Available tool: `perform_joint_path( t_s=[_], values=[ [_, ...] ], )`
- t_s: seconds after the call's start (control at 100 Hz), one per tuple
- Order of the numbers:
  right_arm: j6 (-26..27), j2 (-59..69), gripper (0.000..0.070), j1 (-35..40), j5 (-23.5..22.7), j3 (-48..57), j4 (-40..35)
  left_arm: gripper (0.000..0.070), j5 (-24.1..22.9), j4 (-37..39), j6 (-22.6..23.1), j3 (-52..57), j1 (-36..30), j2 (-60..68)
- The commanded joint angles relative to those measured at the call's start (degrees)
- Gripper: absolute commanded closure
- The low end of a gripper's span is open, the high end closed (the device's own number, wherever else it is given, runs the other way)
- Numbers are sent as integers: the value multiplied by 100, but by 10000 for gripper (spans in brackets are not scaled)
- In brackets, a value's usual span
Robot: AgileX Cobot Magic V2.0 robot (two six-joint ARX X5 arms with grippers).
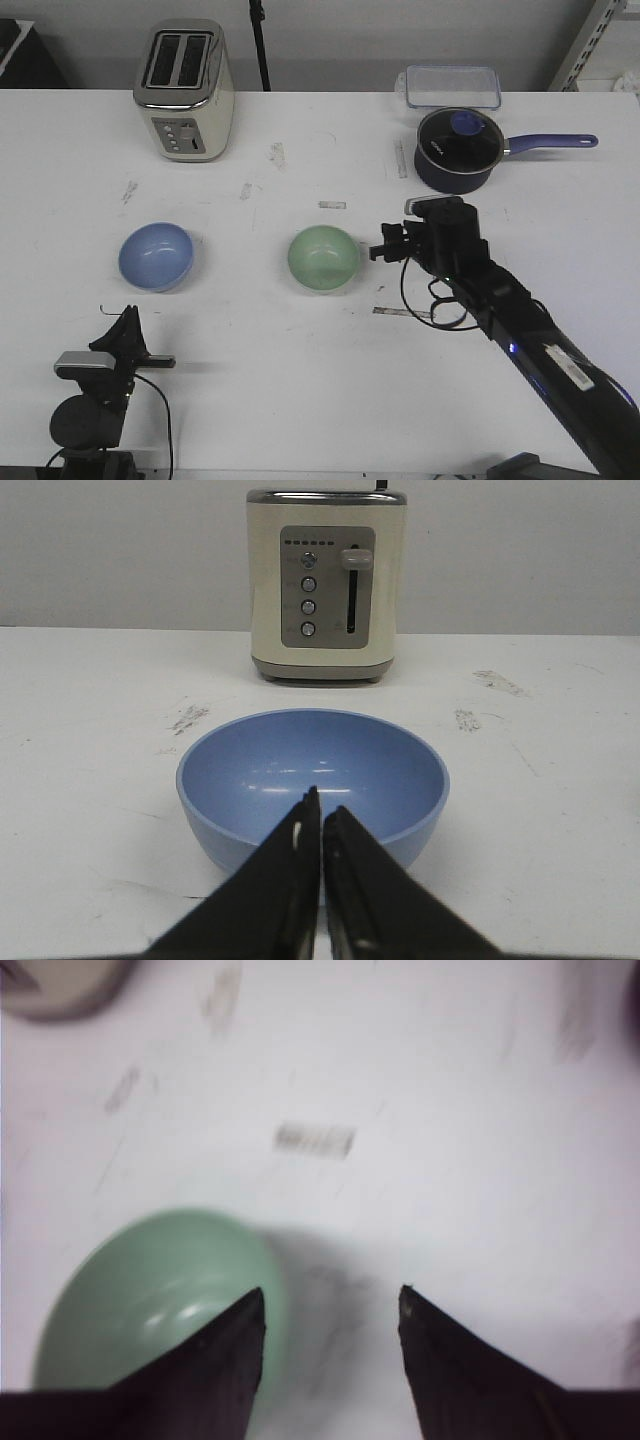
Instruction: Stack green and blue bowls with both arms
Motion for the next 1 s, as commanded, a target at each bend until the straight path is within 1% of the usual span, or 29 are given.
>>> perform_joint_path(
  t_s=[0.0, 0.11, 0.16, 0.21, 0.39, 0.56, 0.86, 0.99],
  values=[
    [-662, -234, 478, -116, 20, -214, 369, 698, 4, 70, 31, -127, 15, -11],
    [-1082, -772, 612, -437, -9, -748, 850, 699, 4, 70, 33, -127, 15, -11],
    [-1263, -1014, 655, -603, -20, -977, 1021, 699, 4, 70, 31, -127, 15, -11],
    [-1384, -1272, 684, -789, -20, -1209, 1145, 698, 4, 70, 31, -127, 15, -11],
    [-1421, -2188, 685, -1425, -20, -2009, 1528, 699, 4, 70, 33, -127, 15, -11],
    [-1370, -3165, 685, -1875, -15, -2787, 1655, 698, 4, 70, 33, -127, 15, -11],
    [-734, -4765, 685, -1947, -7, -3685, 1622, 699, 4, 70, 33, -127, 15, -11],
    [-726, -5302, 685, -1947, -15, -3722, 1255, 698, 4, 70, 31, -127, 15, -11]
  ],
)
